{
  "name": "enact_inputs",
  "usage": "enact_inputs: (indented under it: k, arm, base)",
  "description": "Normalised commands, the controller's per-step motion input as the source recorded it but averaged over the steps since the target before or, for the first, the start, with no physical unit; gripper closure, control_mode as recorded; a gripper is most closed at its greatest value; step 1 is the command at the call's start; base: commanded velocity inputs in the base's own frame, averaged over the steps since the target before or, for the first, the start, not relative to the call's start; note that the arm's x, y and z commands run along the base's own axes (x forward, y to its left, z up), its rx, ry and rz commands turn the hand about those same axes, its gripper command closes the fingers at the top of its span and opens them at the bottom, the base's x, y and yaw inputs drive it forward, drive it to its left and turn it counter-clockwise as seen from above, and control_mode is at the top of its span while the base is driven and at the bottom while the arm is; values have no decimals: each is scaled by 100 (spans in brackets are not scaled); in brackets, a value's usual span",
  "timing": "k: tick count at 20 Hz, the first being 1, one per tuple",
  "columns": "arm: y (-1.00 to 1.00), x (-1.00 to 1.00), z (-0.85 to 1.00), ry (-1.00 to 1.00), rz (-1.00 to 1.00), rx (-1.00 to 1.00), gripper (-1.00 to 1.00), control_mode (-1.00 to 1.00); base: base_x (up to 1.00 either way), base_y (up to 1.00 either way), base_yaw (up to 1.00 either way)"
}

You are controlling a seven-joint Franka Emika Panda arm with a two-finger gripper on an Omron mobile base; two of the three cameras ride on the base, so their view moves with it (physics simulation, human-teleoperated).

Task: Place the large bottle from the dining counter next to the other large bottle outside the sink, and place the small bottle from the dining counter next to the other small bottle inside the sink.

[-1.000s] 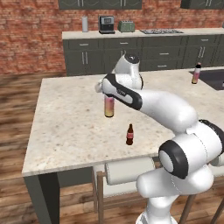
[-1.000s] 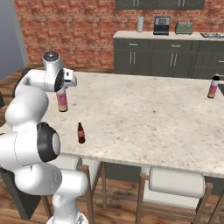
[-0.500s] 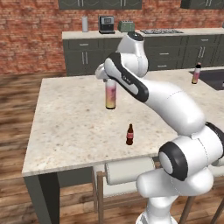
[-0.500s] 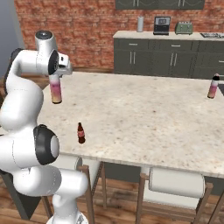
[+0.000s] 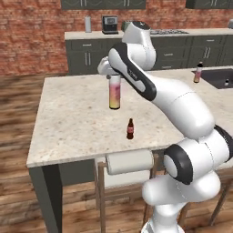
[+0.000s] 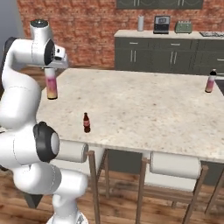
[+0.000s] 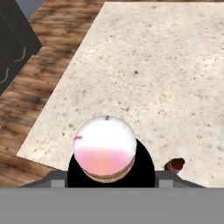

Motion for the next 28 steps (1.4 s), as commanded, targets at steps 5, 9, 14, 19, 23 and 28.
enact_inputs:
  k: [5,9,14,19,23,28]
  arm:
    - [0,0,0,0,0,0,100,100]
    - [0,0,0,0,0,0,100,100]
    - [0,0,0,0,0,0,100,100]
    - [0,0,0,0,0,0,100,100]
    - [0,0,0,0,0,0,100,100]
    - [0,0,0,0,0,0,100,100]
  base:
    - [-98,71,0]
    - [-63,100,0]
    - [-18,100,0]
    - [1,100,0]
    - [18,100,-1]
    - [76,71,-4]
